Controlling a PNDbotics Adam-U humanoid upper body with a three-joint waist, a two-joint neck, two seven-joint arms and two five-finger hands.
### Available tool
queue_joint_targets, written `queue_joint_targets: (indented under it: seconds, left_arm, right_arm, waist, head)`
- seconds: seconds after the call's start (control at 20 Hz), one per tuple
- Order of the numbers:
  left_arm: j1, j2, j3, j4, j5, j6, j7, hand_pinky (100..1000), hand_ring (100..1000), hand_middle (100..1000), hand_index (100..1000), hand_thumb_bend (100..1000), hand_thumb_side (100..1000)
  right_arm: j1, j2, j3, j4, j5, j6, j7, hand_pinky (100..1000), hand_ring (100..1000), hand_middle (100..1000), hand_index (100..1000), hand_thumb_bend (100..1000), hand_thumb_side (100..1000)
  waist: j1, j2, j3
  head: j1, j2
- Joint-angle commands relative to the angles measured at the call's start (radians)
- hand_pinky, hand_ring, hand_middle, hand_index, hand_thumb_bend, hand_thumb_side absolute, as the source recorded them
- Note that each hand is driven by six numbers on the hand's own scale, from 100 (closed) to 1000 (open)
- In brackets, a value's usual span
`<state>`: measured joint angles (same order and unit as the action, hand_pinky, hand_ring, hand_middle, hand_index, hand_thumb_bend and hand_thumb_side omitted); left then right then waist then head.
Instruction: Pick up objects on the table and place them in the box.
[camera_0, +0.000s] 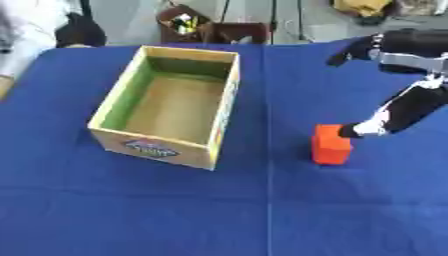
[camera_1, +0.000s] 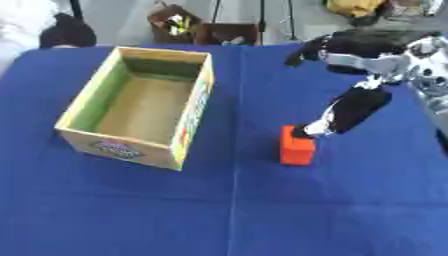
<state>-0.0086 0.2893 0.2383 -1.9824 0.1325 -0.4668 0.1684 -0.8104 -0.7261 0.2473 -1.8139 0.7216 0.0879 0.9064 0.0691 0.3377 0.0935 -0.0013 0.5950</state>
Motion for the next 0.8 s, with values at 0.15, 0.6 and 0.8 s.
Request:
queue_joint_targets:
  seconds: [0.15,0.6,0.8]
  left_arm:
    - [-0.003,0.016,0.003,-0.018,0.002,-0.002,-0.003,487,678,593,758,357,879]
    - [-0.006,0.019,0.000,-0.018,0.001,-0.002,-0.004,488,680,594,759,358,878]
    - [-0.007,0.019,0.000,-0.018,0.001,-0.002,-0.005,488,681,594,759,356,876]
  right_arm:
    - [-0.012,-0.026,-0.004,0.005,0.008,-0.001,0.001,889,958,871,973,551,476]
    - [-0.018,-0.024,0.037,0.074,0.035,-0.010,0.001,888,956,865,983,530,417]
    - [-0.020,-0.022,0.042,0.086,0.040,-0.014,0.001,886,953,850,985,536,382]
  waist:
    - [-0.003,-0.014,0.001]
    - [-0.004,-0.010,0.002]
    - [-0.004,-0.009,0.002]
  head:
    - [-0.002,-0.011]
    - [-0.009,-0.012]
    - [-0.010,-0.012]
